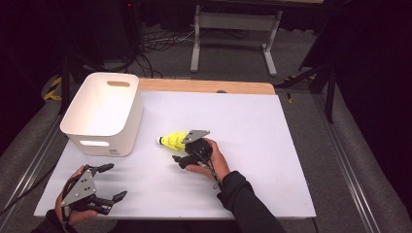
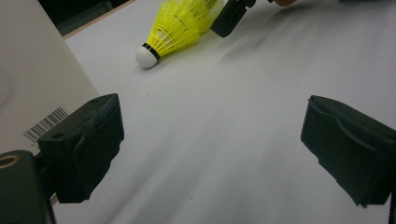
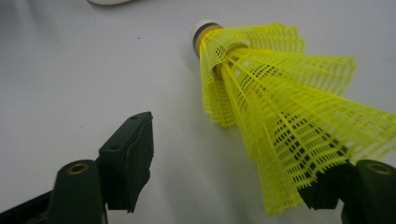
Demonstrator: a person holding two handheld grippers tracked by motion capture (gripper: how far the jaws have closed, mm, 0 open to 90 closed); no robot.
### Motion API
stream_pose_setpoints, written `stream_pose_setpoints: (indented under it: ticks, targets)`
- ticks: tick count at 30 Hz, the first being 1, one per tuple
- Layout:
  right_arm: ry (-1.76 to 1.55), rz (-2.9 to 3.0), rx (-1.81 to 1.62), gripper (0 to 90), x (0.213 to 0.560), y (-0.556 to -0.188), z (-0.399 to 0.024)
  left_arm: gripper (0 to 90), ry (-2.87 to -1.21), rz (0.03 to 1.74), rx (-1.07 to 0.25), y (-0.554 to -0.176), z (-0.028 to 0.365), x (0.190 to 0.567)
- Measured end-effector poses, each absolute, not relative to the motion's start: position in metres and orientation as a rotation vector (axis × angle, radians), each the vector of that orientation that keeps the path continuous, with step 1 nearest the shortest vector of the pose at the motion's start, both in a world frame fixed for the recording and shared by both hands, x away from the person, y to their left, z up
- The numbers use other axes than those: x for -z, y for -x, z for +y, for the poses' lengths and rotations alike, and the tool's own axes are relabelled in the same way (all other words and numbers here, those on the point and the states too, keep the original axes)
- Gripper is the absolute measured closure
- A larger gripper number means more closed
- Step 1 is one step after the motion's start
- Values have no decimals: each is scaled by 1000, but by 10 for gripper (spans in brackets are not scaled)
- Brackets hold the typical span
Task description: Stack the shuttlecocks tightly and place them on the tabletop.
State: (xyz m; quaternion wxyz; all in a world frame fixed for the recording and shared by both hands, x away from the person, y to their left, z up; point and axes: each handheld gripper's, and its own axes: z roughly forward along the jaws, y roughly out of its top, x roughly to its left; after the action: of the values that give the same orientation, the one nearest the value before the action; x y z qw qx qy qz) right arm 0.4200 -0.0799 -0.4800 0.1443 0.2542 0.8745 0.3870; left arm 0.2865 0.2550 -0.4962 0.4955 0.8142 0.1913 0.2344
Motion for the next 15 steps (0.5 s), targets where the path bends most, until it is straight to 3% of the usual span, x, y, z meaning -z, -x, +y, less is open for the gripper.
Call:
stream_pose_setpoints:
  ticks: [10,15]
  targets:
    - [-804,2503,-1080,441,485,-432,-70,69,-1965,441,-537,-286,255,497]
    - [-865,2450,-1074,572,484,-439,-65,70,-1959,430,-536,-286,255,496]
